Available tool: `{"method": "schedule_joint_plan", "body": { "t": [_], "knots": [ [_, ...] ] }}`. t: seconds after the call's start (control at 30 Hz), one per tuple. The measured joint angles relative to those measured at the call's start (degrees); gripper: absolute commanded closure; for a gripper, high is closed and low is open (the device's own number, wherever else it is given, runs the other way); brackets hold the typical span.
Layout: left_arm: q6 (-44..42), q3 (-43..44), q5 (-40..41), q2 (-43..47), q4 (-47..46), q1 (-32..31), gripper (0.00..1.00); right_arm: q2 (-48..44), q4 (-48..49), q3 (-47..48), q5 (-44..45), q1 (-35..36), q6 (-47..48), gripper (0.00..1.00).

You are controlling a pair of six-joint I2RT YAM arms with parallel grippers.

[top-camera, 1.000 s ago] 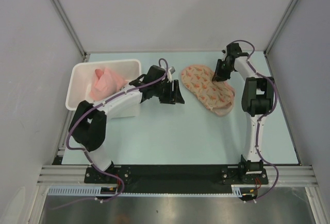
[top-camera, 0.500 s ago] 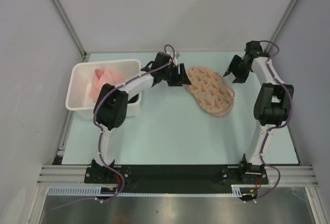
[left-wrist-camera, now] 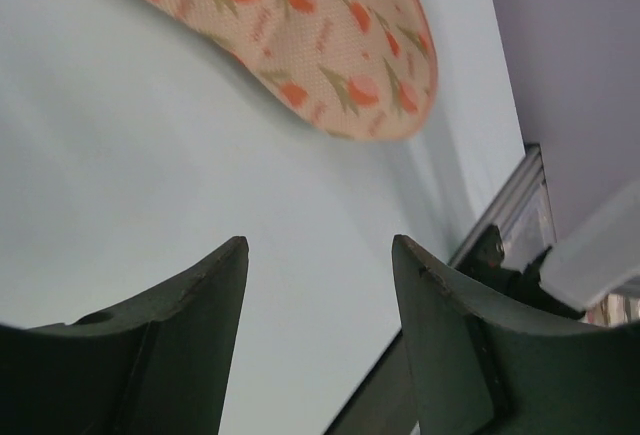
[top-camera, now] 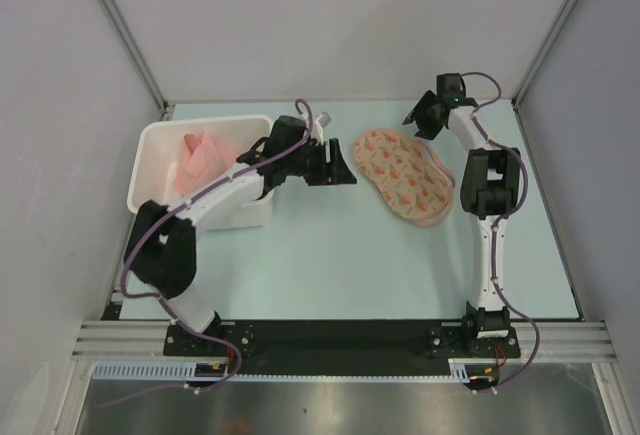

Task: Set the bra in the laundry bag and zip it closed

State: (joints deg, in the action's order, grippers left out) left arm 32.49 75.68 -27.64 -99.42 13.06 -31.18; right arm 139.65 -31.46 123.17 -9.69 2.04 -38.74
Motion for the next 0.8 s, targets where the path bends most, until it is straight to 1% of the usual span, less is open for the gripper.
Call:
{"method": "schedule_joint_plan", "body": {
  "t": [0.07,0.23,0.33,0.53,0.63,0.7,0.8],
  "knots": [
    [0.0,-4.9,-0.1,5.8,-0.3,-1.3,0.35,2.2,0.2,1.1,0.0,1.3,-0.6,0.44],
    [0.1,-13.6,0.0,13.9,-0.1,-2.8,0.34,5.7,-0.6,4.2,-1.8,2.4,-1.1,0.45],
    [0.1,-16.3,0.2,15.6,0.6,-2.8,0.35,6.3,-1.6,4.9,-3.9,2.6,-1.1,0.46],
    [-0.1,-16.7,0.6,16.0,1.5,-2.8,0.34,6.4,-5.2,5.1,-10.1,3.3,1.5,0.46],
    [-1.2,-16.7,1.5,16.4,3.0,-2.8,0.34,4.7,-5.9,1.8,-14.6,4.7,4.0,0.46],
    [-2.2,-16.7,2.1,16.9,4.2,-2.8,0.34,2.5,-6.2,-2.5,-17.6,6.1,5.3,0.45],
    [-3.2,-18.5,2.9,18.9,4.7,-2.8,0.34,-2.6,-7.4,-11.5,-21.0,8.7,7.8,0.45]
  ]
}}
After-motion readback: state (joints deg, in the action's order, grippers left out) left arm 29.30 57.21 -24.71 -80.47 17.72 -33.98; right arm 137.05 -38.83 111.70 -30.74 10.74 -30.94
